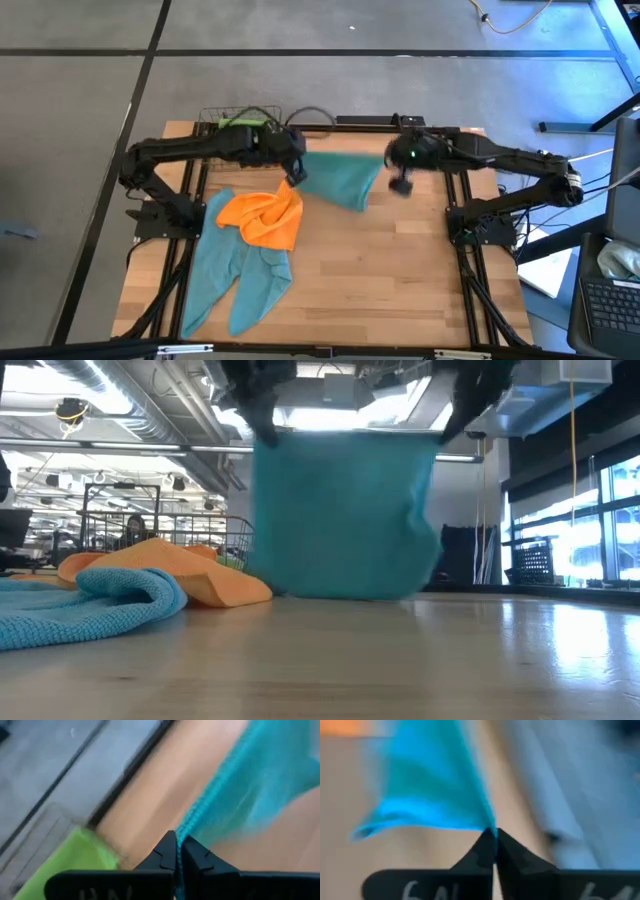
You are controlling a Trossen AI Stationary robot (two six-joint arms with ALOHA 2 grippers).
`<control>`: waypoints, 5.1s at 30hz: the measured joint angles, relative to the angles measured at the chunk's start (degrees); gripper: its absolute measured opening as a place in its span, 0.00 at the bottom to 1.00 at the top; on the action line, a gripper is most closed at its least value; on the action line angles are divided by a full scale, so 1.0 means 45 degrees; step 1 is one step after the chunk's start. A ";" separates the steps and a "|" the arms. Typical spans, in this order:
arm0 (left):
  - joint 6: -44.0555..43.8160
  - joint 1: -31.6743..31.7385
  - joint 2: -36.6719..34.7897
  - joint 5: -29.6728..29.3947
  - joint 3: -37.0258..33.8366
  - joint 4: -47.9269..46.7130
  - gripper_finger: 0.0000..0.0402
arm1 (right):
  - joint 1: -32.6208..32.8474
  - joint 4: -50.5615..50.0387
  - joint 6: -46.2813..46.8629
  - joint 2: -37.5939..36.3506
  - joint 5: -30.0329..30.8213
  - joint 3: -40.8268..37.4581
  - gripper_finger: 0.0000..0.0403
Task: Fold microfiber towels
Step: Fold the blue microfiber cloth
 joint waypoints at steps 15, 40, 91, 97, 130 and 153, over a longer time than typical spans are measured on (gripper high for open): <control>0.1001 0.1556 -0.0550 0.0061 -0.0006 0.0976 0.00 | -0.1456 0.2191 -0.2645 -0.0804 -0.5885 -0.0012 0.02; 0.1341 0.1338 -0.0543 0.0018 -0.0011 0.0783 0.00 | -0.1943 0.2429 0.1212 -0.0807 -0.4873 -0.0154 0.02; -0.0555 0.0445 -0.0197 0.0111 0.0168 0.2123 0.00 | -0.2938 0.1983 -0.1739 -0.1689 -0.4958 0.0178 0.02; -0.2144 -0.1444 0.0110 0.0674 -0.0781 0.2308 0.00 | -0.2329 -0.0431 0.0149 -0.1744 -0.9122 -0.1083 0.02; 0.0216 0.0286 0.0298 0.0391 0.0296 0.1431 0.00 | -0.2922 0.1938 -0.1633 -0.0524 -0.1564 -0.0195 0.02; 0.0243 0.0285 0.0164 0.0592 0.0295 0.0639 0.00 | -0.2887 0.0252 -0.1840 -0.0850 -0.4279 -0.0162 0.02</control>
